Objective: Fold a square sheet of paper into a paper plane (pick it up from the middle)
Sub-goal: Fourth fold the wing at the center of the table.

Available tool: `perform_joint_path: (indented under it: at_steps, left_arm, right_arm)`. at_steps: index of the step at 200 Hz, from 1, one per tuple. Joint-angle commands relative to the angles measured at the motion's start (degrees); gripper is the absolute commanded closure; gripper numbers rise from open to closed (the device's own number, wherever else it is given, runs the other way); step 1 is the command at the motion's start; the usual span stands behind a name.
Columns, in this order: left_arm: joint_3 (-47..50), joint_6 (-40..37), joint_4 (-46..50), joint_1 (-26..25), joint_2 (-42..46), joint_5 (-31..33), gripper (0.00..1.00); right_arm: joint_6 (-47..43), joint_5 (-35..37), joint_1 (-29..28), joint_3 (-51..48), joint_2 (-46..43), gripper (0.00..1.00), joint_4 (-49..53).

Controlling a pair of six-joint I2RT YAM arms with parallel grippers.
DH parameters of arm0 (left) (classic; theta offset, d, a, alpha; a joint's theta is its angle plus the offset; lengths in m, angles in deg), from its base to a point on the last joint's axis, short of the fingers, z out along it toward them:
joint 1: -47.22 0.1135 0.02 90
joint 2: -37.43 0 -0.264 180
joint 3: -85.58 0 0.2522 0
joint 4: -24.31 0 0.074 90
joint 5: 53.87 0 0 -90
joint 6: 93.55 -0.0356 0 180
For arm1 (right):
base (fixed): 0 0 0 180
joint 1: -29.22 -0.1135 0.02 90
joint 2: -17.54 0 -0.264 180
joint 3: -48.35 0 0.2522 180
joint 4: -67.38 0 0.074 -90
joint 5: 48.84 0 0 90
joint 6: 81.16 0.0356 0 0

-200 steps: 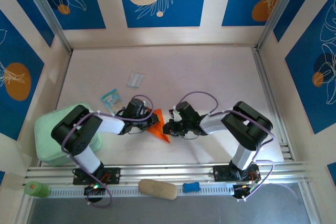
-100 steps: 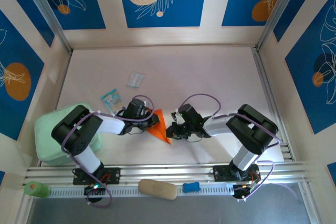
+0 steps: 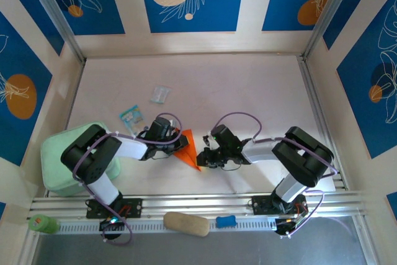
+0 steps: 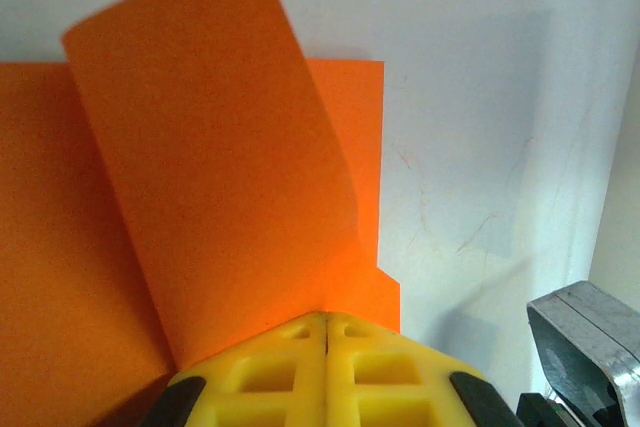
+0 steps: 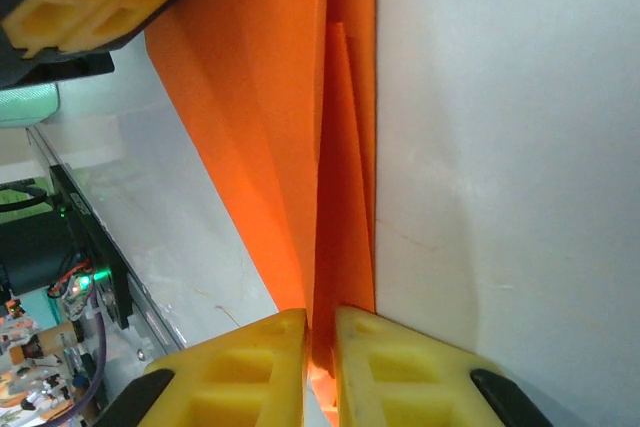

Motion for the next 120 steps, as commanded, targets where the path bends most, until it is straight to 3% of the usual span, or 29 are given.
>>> perform_joint_path:
  at_steps: [1,42,82,120]
  left_arm:
    - [2.16,-0.27,3.98,-0.2,-1.53,2.1,1.0]
    - [2.46,-0.19,3.53,-0.09,-1.27,2.05,1.0]
    - [2.86,0.02,3.36,-0.11,-0.69,2.08,1.0]
    - [2.74,0.1,3.28,-0.02,-0.59,2.02,1.0]
  right_arm:
    - [-1.57,0.63,-1.04,-1.24,0.2,0.88,6.38]
    - [-1.1,1.9,-1.38,-1.51,-0.67,0.94,6.63]
    - [-2.64,3.77,-1.55,-1.46,-4.91,0.82,9.82]
    - [-3.94,4.51,-1.83,-1.61,-3.13,0.85,11.33]
